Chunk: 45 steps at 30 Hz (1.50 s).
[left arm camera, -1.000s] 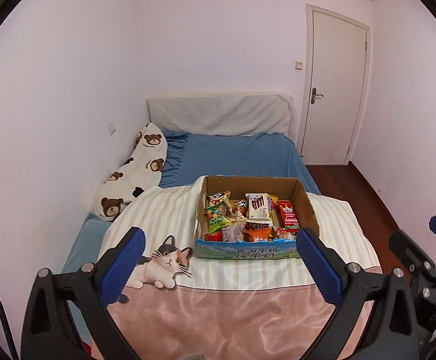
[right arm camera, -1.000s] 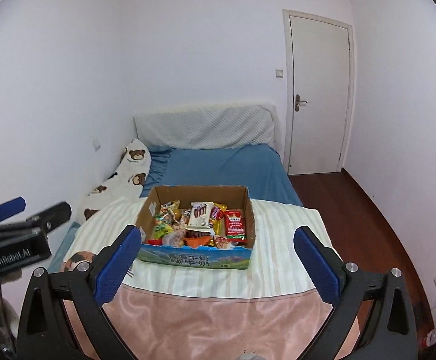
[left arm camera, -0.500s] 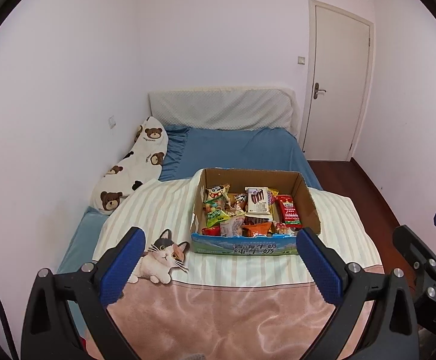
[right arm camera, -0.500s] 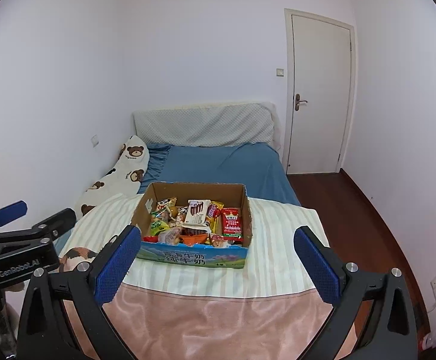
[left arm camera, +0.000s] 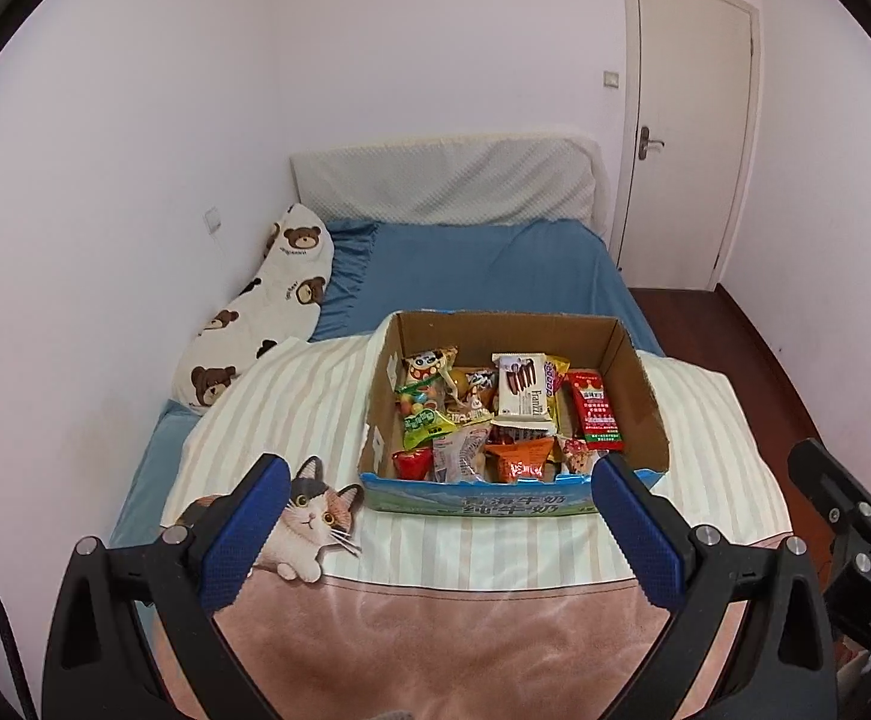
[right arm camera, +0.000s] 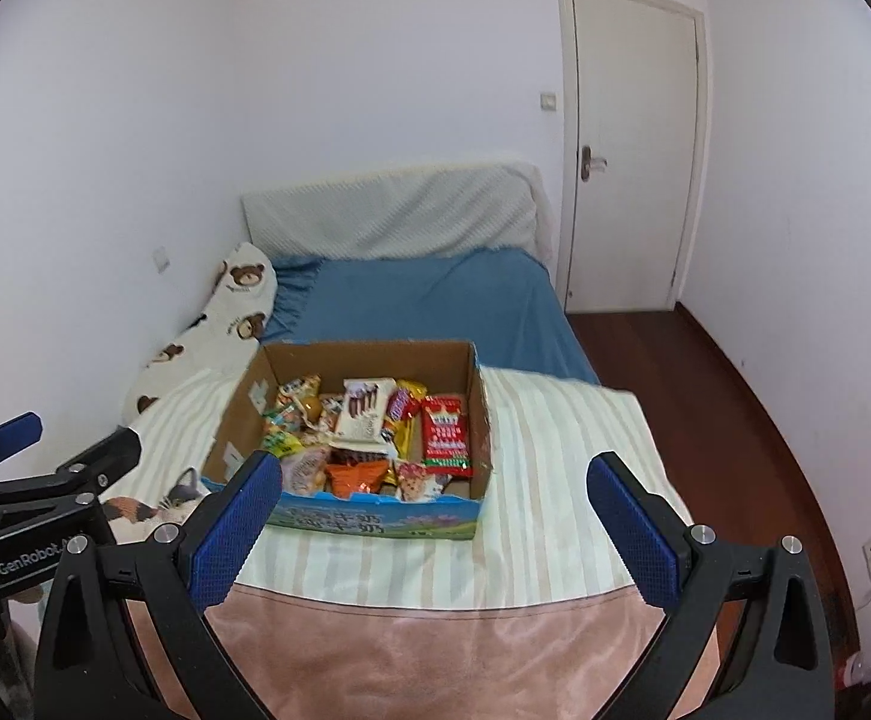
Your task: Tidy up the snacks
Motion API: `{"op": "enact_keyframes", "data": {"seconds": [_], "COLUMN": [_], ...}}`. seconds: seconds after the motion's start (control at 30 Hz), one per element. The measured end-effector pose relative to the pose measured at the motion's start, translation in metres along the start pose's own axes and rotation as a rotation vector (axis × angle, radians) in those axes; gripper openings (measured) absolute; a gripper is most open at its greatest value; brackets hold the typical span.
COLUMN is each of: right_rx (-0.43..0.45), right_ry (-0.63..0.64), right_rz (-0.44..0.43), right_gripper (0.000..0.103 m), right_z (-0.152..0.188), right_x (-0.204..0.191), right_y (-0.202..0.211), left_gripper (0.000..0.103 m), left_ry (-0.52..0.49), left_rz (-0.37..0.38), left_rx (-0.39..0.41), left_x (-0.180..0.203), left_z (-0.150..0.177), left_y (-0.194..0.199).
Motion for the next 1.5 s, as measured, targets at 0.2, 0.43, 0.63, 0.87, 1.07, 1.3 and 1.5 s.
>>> {"op": "enact_keyframes", "data": {"seconds": [0.2, 0.43, 0.63, 0.87, 1.07, 1.3, 1.5], "right_rx": [-0.054, -0.089, -0.104, -0.122, -0.129, -0.134, -0.135], "right_ry": [-0.026, -0.03, -0.023, -0.019, -0.015, -0.018, -0.019], "right_rz": [0.006, 0.018, 0.026, 0.031, 0.036, 0.035, 0.032], "right_gripper": [0.103, 0.103, 0.103, 0.103, 0.103, 0.103, 0.103], "right_z": [0.001, 0.0, -0.001, 0.002, 0.003, 0.005, 0.006], "right_x": [0.014, 0.022, 0.024, 0.027, 0.028, 0.028, 0.028], "right_y": [-0.037, -0.068, -0.08, -0.085, -0.085, -0.086, -0.085], "left_gripper": [0.103, 0.103, 0.103, 0.103, 0.103, 0.103, 0.103], "left_ry": [0.004, 0.009, 0.004, -0.014, -0.023, -0.024, -0.025], "left_rz": [-0.002, -0.013, -0.018, -0.028, -0.035, -0.037, -0.038], "left_rx": [-0.033, -0.049, -0.057, -0.063, -0.065, -0.057, -0.055], "left_x": [0.009, 0.01, 0.012, 0.014, 0.012, 0.011, 0.01], "left_z": [-0.005, -0.012, -0.012, -0.009, -0.007, -0.008, -0.009], "left_y": [-0.029, -0.048, -0.057, -0.065, -0.068, -0.067, -0.065]}}
Point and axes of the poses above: each gripper's, at about its wrist camera, not at the fingertips, and y roughly against the way its jaws point, x to its right, z to its underside, the point moved 9 cm from there along -y, roughly the way its jaws point, and after that the axes turned 8 degrees about -z, right-handed, at the moved point
